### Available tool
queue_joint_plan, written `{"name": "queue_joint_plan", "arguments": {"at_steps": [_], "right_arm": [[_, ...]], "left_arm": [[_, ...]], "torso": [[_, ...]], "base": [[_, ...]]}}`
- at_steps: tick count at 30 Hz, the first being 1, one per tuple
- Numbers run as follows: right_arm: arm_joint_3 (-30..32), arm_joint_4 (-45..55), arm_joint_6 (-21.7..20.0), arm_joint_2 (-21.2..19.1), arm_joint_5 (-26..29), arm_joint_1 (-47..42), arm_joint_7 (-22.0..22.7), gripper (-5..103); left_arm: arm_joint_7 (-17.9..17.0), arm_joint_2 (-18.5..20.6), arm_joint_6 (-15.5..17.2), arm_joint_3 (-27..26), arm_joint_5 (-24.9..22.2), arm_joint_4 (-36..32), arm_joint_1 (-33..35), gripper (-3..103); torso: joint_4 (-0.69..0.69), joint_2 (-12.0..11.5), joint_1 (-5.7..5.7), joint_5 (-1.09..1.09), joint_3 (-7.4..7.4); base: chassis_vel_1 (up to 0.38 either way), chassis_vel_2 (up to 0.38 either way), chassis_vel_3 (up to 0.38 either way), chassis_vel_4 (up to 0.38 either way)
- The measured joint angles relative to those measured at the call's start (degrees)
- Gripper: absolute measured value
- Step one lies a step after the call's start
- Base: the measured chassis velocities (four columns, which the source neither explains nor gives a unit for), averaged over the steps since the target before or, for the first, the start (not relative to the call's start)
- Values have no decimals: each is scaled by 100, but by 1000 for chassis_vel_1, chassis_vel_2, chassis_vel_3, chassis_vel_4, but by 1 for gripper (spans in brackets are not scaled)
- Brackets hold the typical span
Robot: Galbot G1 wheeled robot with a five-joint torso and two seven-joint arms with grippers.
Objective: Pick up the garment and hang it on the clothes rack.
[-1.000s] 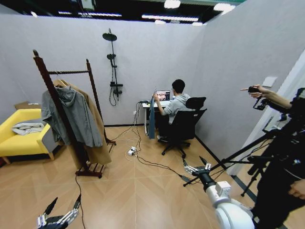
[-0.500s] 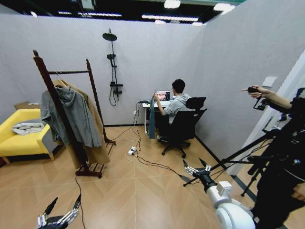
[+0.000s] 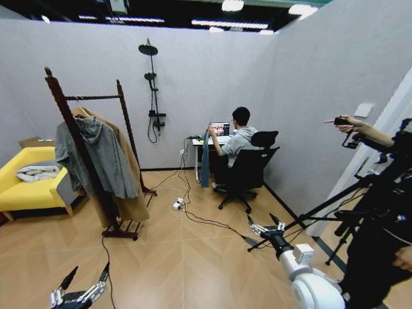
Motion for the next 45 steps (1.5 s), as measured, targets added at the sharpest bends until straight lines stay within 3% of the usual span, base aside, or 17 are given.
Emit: {"name": "queue_joint_plan", "arguments": {"at_steps": [22, 45], "right_arm": [[31, -56, 224, 18, 87, -62, -189, 100], [62, -151, 620, -12, 204, -118, -435, 100]], "left_arm": [[0, 0, 0, 0, 0, 0, 0, 100], [0, 0, 0, 0, 0, 0, 0, 100]], "torso": [[0, 1, -2, 0, -1], [-1, -1, 3, 0, 1]], "base": [[-16, 20, 16, -18], [-260, 259, 259, -257]]}}
